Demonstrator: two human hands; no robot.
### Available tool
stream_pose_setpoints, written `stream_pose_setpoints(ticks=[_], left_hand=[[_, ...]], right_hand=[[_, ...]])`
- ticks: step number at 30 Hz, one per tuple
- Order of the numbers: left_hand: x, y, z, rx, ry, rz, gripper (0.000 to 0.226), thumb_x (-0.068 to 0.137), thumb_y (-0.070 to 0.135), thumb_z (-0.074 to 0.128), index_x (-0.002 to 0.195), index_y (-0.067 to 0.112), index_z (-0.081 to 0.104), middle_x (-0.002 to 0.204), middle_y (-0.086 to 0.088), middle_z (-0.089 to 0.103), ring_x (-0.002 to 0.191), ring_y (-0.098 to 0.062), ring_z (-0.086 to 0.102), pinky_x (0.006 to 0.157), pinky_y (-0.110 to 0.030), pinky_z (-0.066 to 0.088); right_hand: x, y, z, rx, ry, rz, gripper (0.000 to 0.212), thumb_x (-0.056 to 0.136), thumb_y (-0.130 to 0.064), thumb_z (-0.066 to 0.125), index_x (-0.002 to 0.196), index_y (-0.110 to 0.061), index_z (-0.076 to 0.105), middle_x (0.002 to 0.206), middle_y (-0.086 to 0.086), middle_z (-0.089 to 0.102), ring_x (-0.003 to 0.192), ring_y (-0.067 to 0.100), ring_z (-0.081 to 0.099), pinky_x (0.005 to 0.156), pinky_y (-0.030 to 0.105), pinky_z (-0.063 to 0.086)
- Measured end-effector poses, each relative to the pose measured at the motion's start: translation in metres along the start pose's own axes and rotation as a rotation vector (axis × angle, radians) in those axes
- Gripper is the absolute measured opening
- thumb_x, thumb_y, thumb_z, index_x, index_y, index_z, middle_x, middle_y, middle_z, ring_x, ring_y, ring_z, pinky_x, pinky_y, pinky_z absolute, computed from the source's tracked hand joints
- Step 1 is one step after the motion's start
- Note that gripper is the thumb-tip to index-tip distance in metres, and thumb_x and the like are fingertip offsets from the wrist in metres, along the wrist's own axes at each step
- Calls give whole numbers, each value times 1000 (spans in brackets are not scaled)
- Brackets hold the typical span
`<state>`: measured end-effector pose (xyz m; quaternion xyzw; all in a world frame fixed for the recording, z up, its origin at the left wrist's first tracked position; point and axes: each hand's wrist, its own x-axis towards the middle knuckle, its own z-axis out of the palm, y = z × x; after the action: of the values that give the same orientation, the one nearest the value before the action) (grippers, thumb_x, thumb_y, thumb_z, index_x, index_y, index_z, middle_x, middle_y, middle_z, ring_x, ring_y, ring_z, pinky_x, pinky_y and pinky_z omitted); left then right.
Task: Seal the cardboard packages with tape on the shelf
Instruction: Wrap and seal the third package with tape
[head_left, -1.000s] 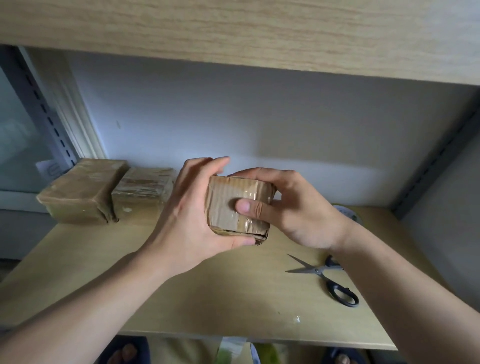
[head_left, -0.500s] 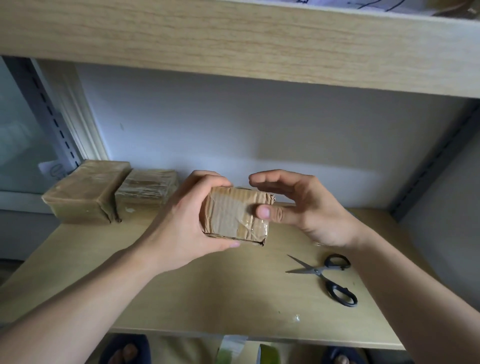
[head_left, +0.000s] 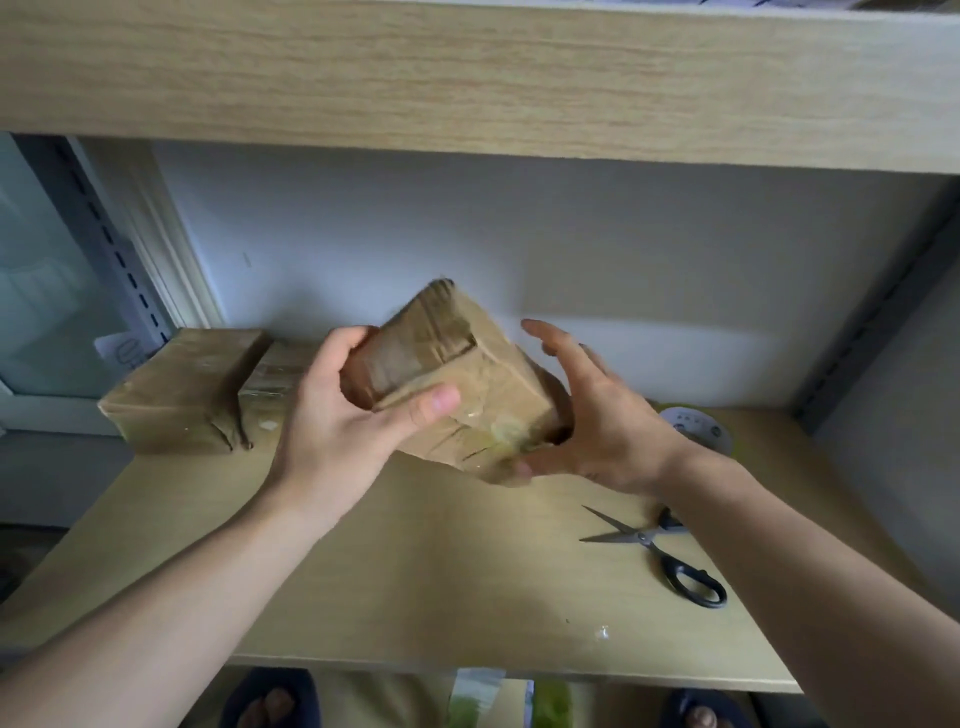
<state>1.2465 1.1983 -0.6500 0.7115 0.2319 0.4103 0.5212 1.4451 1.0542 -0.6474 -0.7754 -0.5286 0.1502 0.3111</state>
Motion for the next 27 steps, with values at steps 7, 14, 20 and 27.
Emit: stream_pose_setpoints(ticks=[7, 14, 20, 27], left_hand=[[-1, -9, -4, -404, 68, -694, 79, 57, 60, 86, 127, 32, 62, 119, 3, 67, 100, -31, 72, 89, -53, 60], [-2, -18, -9, -313, -99, -839, 74, 61, 65, 80, 128, 43, 58, 137, 1, 62, 116, -36, 64, 106, -68, 42], [-1, -32, -13, -349, -294, -783, 76, 71, 28, 88, 139, 24, 54, 122, -4, 75, 116, -27, 69, 104, -49, 51], [2, -49, -15, 29, -252, -324, 98, 56, 20, 99, 137, 36, 46, 129, 19, 65, 119, 10, 58, 109, -20, 43]], right_hand=[[-2, 28, -10, 475, -56, 314, 67, 61, -60, 91, 118, -32, 68, 113, -10, 76, 107, 17, 71, 88, 35, 58], [-2, 22, -19, 806, -3, 361, 53, 83, -44, 75, 121, -7, 71, 113, 13, 77, 107, 32, 73, 95, 44, 55], [-3, 32, -25, 918, -8, 387, 48, 85, -32, 74, 124, -3, 70, 121, 15, 74, 116, 33, 69, 100, 43, 53], [-9, 55, -30, 695, -75, 216, 70, 61, -7, 87, 126, -14, 62, 119, 7, 72, 112, 25, 69, 94, 42, 55]])
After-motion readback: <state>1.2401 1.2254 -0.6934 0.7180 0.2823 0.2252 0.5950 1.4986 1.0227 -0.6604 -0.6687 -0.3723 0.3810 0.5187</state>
